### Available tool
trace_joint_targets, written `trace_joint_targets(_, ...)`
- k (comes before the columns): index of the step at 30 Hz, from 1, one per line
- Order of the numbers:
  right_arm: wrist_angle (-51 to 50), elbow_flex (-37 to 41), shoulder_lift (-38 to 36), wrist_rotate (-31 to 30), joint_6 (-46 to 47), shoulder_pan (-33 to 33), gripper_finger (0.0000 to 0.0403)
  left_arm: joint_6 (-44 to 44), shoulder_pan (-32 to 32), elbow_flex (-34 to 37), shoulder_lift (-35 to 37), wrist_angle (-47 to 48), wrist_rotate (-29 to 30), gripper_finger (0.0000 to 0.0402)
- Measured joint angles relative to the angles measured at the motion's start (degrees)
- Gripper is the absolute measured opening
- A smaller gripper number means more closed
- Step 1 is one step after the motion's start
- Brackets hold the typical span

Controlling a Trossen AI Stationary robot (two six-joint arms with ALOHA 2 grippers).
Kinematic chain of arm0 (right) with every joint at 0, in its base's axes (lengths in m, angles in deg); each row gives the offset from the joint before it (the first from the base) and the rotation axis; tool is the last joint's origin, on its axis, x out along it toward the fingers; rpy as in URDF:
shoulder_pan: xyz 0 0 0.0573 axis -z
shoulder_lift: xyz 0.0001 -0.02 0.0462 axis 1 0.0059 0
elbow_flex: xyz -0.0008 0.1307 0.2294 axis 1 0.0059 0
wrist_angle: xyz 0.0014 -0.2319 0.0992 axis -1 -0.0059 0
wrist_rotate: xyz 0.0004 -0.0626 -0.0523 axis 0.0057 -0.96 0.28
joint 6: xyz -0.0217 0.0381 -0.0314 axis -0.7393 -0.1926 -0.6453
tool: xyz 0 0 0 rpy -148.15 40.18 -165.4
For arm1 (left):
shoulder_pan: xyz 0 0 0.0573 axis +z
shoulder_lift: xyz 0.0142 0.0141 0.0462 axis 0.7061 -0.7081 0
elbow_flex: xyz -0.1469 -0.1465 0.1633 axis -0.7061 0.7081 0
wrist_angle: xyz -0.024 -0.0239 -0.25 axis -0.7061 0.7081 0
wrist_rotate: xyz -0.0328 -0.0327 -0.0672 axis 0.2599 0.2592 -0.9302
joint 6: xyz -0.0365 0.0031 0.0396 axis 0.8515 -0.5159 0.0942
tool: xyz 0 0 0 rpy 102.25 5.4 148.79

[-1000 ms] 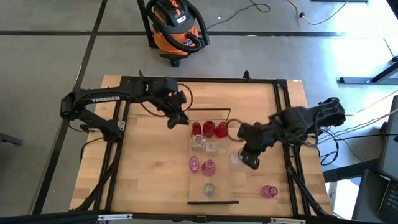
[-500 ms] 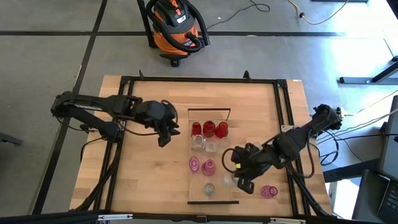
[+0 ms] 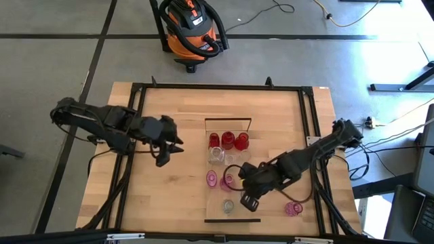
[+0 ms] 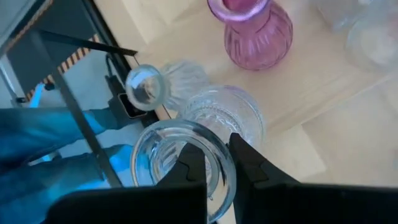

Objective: Sort vases onto shelf
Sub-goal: Put the transparent vase on the shelf aligned with the other transparent vase

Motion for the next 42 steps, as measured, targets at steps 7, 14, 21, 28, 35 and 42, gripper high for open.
trace_joint_targets(7,-0.46,-0.02,2.04,0.47,2.41,0.02,0.0011,-0.30,-2.69,0.02,0.04,1.25,1.46,0.0143)
trace_joint_targets(14,-4.02,-0.02,3.98,1.99,4.63,0.02,0.0011,-0.33,-4.23,0.08,0.04,1.66,2.31,0.0143)
trace_joint_targets(21,-0.46,-0.02,5.23,3.54,4.84,-0.02,0.0011,-0.35,-4.67,0.09,0.01,2.55,2.34,0.0143)
trace_joint_targets(28,3.03,-0.04,5.84,4.04,6.51,-0.44,0.0011,-0.48,-4.69,0.09,0.01,3.06,2.01,0.0143)
trace_joint_targets(35,6.03,-0.04,6.05,4.03,7.53,-0.79,0.0012,-0.50,-4.69,0.09,0.01,4.14,1.99,0.0143)
trace_joint_targets(42,8.18,-0.05,6.02,2.98,7.43,-0.72,0.0012,-0.50,-4.67,0.09,0.01,4.13,1.98,0.0143)
